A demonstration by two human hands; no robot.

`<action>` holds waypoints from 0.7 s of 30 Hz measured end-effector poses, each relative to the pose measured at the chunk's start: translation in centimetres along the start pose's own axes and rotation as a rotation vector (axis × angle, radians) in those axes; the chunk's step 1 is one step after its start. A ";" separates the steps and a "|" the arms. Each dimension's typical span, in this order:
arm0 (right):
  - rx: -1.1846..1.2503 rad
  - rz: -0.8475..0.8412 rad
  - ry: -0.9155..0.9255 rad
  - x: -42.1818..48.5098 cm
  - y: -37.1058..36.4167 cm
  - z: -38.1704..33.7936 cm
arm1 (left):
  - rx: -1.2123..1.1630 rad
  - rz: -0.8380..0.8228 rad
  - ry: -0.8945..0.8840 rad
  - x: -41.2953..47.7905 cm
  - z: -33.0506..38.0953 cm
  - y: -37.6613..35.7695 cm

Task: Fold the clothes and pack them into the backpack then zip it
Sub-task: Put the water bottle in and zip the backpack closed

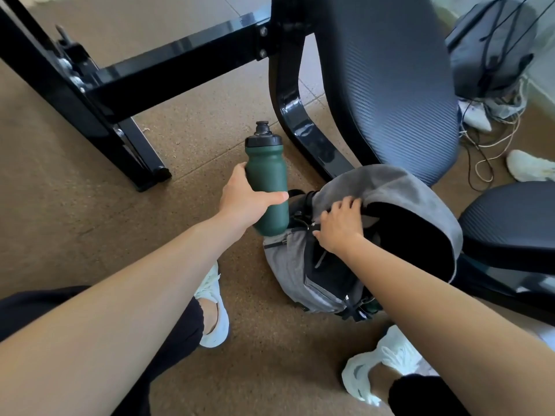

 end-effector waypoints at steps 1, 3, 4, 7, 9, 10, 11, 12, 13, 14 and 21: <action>0.043 -0.005 -0.004 0.0 -0.7 0.3 | -0.009 0.005 0.000 0.1 -0.1 -0.5; 0.111 -0.005 -0.015 0.1 -1.7 0.7 | -0.031 0.012 -0.002 0.5 0.0 -1.6; 0.142 0.004 -0.019 0.2 -2.0 0.8 | -0.038 0.015 -0.003 1.0 0.0 -2.2; 0.293 -0.032 -0.052 1.3 -3.2 0.9 | 0.000 0.027 -0.030 3.3 0.1 -3.6; 0.506 -0.096 -0.083 2.7 -4.1 1.3 | 0.046 0.010 -0.037 5.0 -0.3 -4.7; 0.672 -0.120 -0.096 3.5 -4.4 1.6 | 0.063 -0.013 -0.045 5.7 -0.6 -5.4; 0.887 -0.150 -0.104 4.2 -4.6 2.1 | 0.081 -0.050 -0.063 6.1 -0.8 -6.2; 1.143 -0.192 -0.108 5.0 -4.8 2.6 | 0.107 -0.100 -0.088 6.4 -0.8 -7.2; 1.406 -0.245 -0.088 5.5 -4.9 2.9 | 0.136 -0.163 -0.114 6.6 -1.0 -8.4; 1.643 -0.286 -0.046 6.0 -4.5 3.2 | 0.157 -0.227 -0.135 6.7 -1.1 -9.5; 2.040 -0.113 0.065 8.1 -1.5 5.4 | 0.075 -0.429 -0.277 7.5 -2.1 -14.4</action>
Point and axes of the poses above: each hand's wrist, its own x-axis towards the middle knuckle, its own y-axis out of the back of the hand, z = x × y, the point moved 8 cm from there along x, towards the middle knuckle, and after that the axes turned 11 degrees about -y, right-handed, at the moved point
